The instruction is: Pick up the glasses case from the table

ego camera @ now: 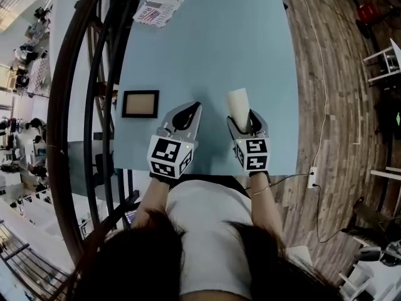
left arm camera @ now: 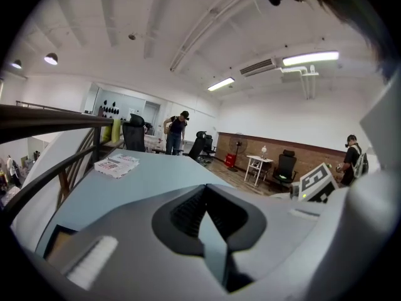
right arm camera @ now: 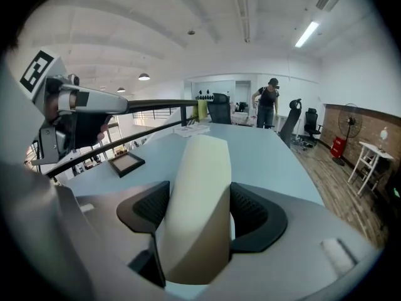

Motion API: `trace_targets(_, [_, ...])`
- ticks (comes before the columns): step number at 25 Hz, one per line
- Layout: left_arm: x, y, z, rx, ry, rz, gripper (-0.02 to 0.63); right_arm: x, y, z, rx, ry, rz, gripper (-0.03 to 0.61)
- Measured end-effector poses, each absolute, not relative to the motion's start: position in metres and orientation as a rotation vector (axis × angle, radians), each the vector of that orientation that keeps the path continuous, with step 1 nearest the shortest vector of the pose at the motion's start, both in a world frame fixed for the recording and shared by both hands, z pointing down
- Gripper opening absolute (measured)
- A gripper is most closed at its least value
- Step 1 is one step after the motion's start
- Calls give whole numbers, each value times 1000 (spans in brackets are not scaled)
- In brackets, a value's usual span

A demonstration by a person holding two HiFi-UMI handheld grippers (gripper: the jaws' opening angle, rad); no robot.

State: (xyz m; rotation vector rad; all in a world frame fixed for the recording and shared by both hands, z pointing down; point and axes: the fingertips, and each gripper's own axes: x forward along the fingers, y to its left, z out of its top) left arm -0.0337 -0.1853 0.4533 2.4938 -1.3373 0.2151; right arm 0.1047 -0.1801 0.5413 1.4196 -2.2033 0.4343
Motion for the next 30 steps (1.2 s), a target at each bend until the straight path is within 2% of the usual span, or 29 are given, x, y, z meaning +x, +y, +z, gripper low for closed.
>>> trace_targets(30, [-92,-187,392,2457,-1664,88,57,128,-195,365,1561,-2565,121,302])
